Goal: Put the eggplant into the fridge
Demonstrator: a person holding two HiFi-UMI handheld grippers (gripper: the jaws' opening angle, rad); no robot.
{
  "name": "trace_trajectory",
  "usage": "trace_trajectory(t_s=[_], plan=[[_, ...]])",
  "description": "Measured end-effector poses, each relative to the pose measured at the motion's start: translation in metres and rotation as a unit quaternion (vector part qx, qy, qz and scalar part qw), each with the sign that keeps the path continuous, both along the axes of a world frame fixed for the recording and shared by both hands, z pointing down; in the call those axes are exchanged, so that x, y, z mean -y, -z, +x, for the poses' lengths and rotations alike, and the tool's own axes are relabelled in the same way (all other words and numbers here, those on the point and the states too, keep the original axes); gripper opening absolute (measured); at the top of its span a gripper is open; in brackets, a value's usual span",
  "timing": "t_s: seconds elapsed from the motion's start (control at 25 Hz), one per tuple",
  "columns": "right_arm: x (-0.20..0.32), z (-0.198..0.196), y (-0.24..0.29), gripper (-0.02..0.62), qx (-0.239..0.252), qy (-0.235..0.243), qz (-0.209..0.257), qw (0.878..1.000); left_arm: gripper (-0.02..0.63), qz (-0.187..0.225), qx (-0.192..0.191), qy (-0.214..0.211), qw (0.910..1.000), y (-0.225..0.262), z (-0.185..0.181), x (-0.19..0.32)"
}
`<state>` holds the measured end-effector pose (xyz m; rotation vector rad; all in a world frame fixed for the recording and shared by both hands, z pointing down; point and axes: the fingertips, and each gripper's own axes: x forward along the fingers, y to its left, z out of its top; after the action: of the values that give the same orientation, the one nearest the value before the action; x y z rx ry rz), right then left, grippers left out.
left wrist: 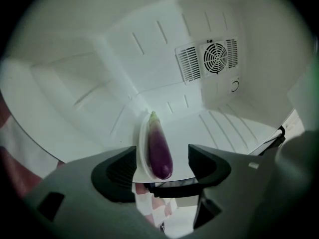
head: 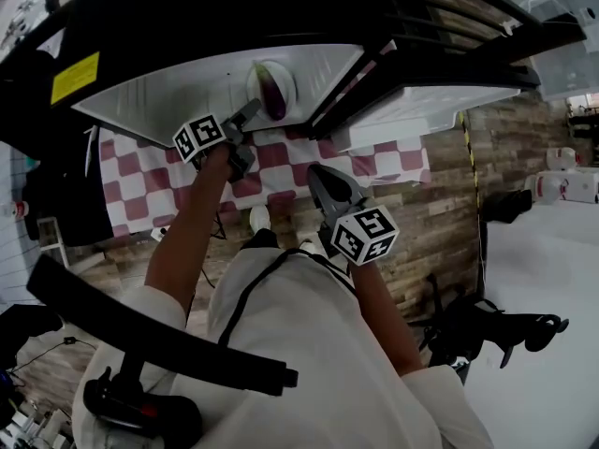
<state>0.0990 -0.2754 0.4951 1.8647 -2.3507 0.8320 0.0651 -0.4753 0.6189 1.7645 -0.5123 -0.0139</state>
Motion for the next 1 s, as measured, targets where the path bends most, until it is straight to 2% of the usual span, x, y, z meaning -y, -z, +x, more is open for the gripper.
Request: trace_trajectory(t_s=[0.12,0.32,0.68,0.84,1.0], plan=[[-0.006,-0.001,0.002,0.006,0.004,0.012,0.007,1.000,0.272,0.014,0.003,0.009,0.9999,0.007,-0.010,-0.010],[-0.017,0.001,0.007,0.008,0.009,0.037,0.018,0.999,0.227,0.040,0.005,0.014,0.9991,0.021,-0.023,-0.035],[-0.047,0.012,0.027,0.008,0.014,0.081,0.051,0.995,0.040,0.119,0.029,0.017,0.9923,0.066,-0.034,-0.100],[-0.067,0.023,0.039,0.008,0.014,0.093,0.067,0.993,0.009,0.150,0.030,0.027,0.9879,0.093,-0.037,-0.133],[-0.090,0.032,0.052,0.008,0.013,0.112,0.084,0.990,0.008,0.179,0.032,0.040,0.9826,0.121,-0.039,-0.167]])
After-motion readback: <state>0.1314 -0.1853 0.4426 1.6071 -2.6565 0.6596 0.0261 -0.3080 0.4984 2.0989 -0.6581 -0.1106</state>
